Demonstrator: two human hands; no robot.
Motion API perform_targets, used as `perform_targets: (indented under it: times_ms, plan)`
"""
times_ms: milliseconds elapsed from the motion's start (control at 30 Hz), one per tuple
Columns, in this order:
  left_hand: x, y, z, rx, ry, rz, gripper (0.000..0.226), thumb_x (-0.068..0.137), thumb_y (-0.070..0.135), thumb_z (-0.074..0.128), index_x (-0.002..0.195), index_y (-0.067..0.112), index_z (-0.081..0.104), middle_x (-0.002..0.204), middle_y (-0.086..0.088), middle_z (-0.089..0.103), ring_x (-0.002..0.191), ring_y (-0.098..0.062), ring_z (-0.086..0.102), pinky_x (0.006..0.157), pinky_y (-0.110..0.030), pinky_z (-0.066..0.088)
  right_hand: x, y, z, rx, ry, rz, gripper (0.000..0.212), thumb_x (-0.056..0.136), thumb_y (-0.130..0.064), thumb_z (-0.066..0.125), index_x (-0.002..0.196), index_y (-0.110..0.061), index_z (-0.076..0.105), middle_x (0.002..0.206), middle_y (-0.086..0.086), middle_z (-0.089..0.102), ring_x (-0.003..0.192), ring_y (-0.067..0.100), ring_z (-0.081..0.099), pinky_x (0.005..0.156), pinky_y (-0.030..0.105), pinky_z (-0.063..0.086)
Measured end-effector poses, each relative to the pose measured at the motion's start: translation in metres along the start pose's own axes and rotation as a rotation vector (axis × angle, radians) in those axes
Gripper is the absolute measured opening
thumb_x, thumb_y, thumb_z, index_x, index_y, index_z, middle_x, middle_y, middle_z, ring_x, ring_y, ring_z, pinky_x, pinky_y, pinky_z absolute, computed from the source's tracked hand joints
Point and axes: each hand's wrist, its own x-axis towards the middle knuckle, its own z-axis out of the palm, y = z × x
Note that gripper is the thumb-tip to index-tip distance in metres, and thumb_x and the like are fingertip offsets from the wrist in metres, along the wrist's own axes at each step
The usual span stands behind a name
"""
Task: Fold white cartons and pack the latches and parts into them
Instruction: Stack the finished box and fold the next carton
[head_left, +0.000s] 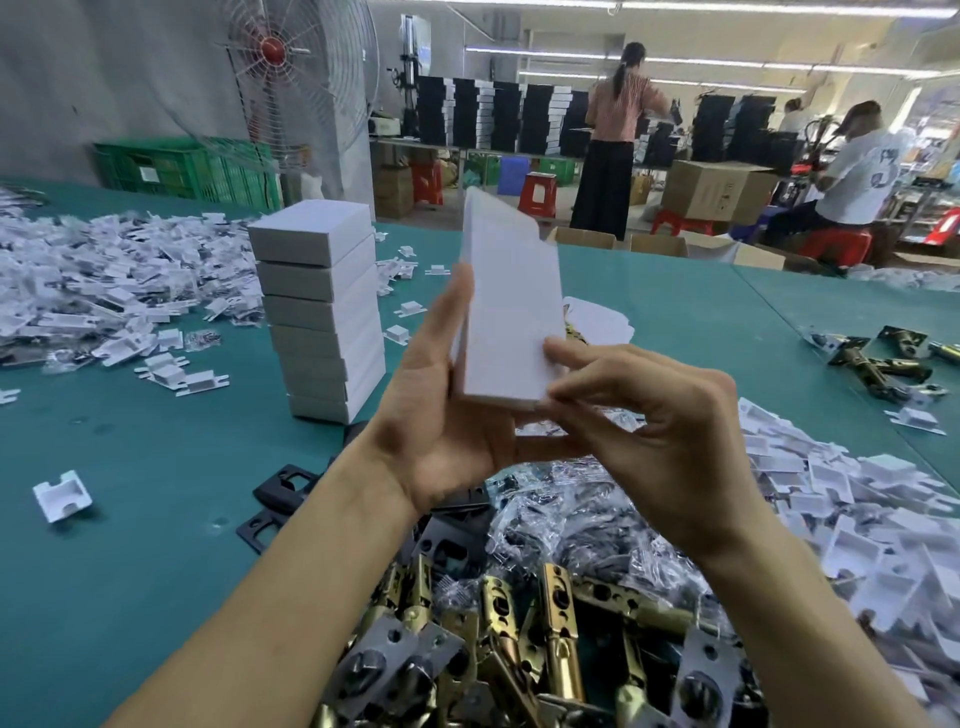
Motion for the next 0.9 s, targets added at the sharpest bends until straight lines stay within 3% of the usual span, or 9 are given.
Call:
perform_targets:
  times_ms: [100,200,267,367,500,600,667,800,900]
  plan:
    - [0.002,0.001,-0.001,0.015,0.124,-0.021,0.079,0.076,0.069,0.055,0.128,0.011,0.063,0.109,-0.015,0.068,0.093,-0.03,0.068,0.076,-0.049,0.058,0.0,-0.001,0.0,0.044,-0.141,0.151,0.01,0.082,-0.009,0.079,0.09,-0.014,0.078,0.104,-0.009,0.073,0.107,-0.003,0.066,0.085,0.022,0.057]
    - [0.008,-0.005,-0.002,0.22,0.437,0.038,0.083,0.066,0.056,0.073,0.133,0.013,0.049,0.1,-0.011,0.063,0.074,-0.018,0.066,0.063,-0.04,0.061,0.0,0.002,-0.005,-0.181,-0.427,0.395,0.015,0.085,-0.039,0.072,0.093,-0.027,0.074,0.086,-0.016,0.07,0.082,-0.002,0.065,0.072,0.027,0.054]
    - [0.012,-0.009,-0.008,0.306,0.573,0.136,0.1,0.059,0.053,0.077,0.143,0.02,0.036,0.108,-0.007,0.058,0.068,-0.011,0.067,0.069,-0.045,0.063,-0.003,0.003,-0.008,-0.324,-0.743,0.579,0.022,0.086,-0.047,0.07,0.096,-0.027,0.069,0.083,-0.011,0.067,0.074,0.002,0.064,0.072,0.03,0.054]
    - [0.014,-0.01,-0.016,0.419,0.6,0.245,0.099,0.059,0.055,0.076,0.144,0.017,0.04,0.108,-0.002,0.059,0.057,-0.004,0.067,0.083,-0.06,0.058,-0.009,-0.004,-0.002,-0.419,-1.069,0.699,0.035,0.084,-0.057,0.067,0.105,-0.028,0.067,0.102,-0.006,0.068,0.092,0.011,0.066,0.088,0.038,0.055]
    - [0.016,-0.013,-0.021,0.458,0.589,0.28,0.083,0.064,0.053,0.077,0.131,0.01,0.054,0.1,0.001,0.064,0.066,-0.007,0.068,0.079,-0.06,0.059,-0.016,-0.018,0.013,-0.573,-1.108,0.664,0.054,0.074,-0.069,0.066,0.109,-0.029,0.057,0.112,-0.003,0.06,0.103,0.02,0.06,0.09,0.038,0.049]
    - [0.018,-0.015,-0.023,0.464,0.626,0.284,0.086,0.064,0.046,0.089,0.132,0.014,0.048,0.112,-0.002,0.063,0.095,-0.019,0.068,0.082,-0.058,0.058,-0.021,-0.023,0.02,-0.625,-1.127,0.642,0.055,0.07,-0.062,0.071,0.109,-0.029,0.048,0.107,-0.002,0.056,0.101,0.024,0.057,0.077,0.035,0.044]
    - [0.019,-0.017,-0.024,0.485,0.665,0.306,0.083,0.055,0.044,0.086,0.122,0.022,0.044,0.115,-0.004,0.06,0.101,-0.023,0.066,0.081,-0.054,0.059,-0.021,-0.024,0.021,-0.602,-1.116,0.657,0.052,0.072,-0.053,0.073,0.109,-0.028,0.048,0.104,-0.002,0.052,0.102,0.024,0.055,0.076,0.035,0.043]
    - [0.016,-0.016,-0.025,0.62,0.716,0.417,0.091,0.044,0.062,0.078,0.118,0.027,0.039,0.107,0.006,0.057,0.088,-0.007,0.063,0.064,-0.019,0.054,-0.022,-0.023,0.023,-0.549,-1.044,0.686,0.047,0.07,-0.043,0.074,0.106,-0.026,0.049,0.101,-0.001,0.053,0.097,0.024,0.055,0.078,0.035,0.049]
    - [0.018,-0.017,-0.026,0.708,0.675,0.443,0.101,0.044,0.062,0.084,0.126,0.029,0.035,0.109,0.01,0.058,0.083,0.005,0.062,0.066,-0.01,0.05,-0.024,-0.021,0.024,-0.512,-1.003,0.706,0.046,0.068,-0.04,0.074,0.103,-0.026,0.048,0.099,-0.001,0.053,0.094,0.024,0.056,0.074,0.034,0.049]
